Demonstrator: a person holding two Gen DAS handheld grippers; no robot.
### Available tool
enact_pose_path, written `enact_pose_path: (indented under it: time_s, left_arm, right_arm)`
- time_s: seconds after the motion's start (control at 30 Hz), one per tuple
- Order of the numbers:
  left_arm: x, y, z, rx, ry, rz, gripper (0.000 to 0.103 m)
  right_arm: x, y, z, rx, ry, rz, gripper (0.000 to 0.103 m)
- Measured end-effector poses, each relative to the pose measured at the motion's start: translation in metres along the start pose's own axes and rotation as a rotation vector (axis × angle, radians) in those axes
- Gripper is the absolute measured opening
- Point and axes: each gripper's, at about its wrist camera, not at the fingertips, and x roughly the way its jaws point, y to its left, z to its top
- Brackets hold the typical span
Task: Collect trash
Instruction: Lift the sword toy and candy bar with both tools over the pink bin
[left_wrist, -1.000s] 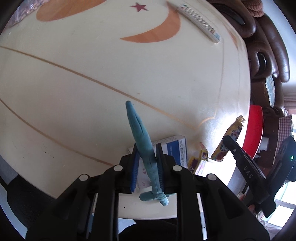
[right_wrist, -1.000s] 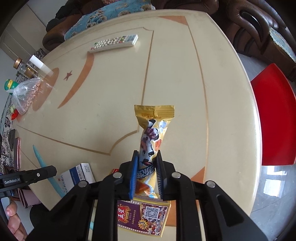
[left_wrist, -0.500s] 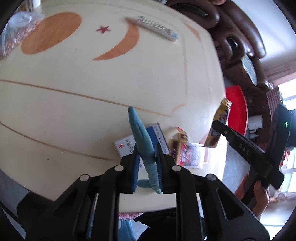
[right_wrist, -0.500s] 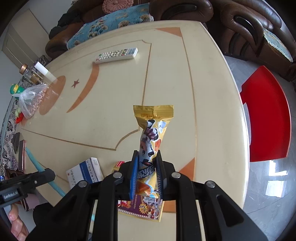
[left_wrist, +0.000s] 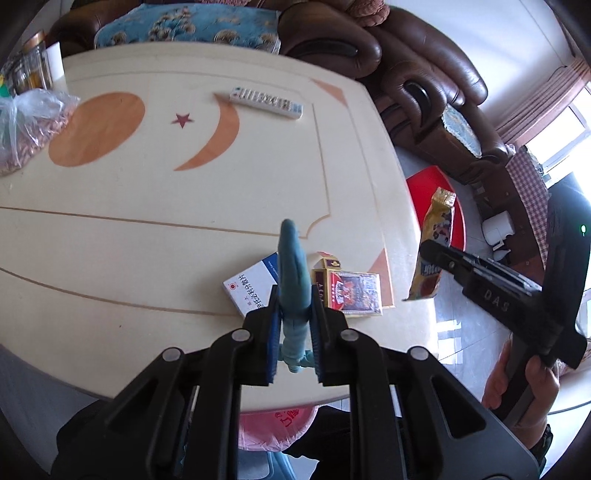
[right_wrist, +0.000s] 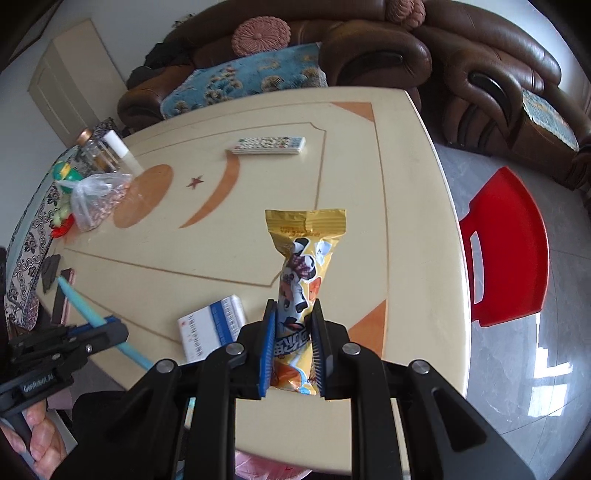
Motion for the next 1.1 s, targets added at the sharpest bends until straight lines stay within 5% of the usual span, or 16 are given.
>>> enact_pose_path:
  time_s: [0.57,1.1]
  left_arm:
    - [-0.071,-0.019,-0.064,0.182,-0.140,0.041,0.016]
    - [-0.041,-0.016,-0.154,0.279,-0.091,0.083,0.016]
  right_arm:
    - [-0.070,0.052,-0.088,-0.095,-0.074,0.014,0.018]
    - [-0.065,0.073,-0.195,-0.106,-0.019,0.026,0.018]
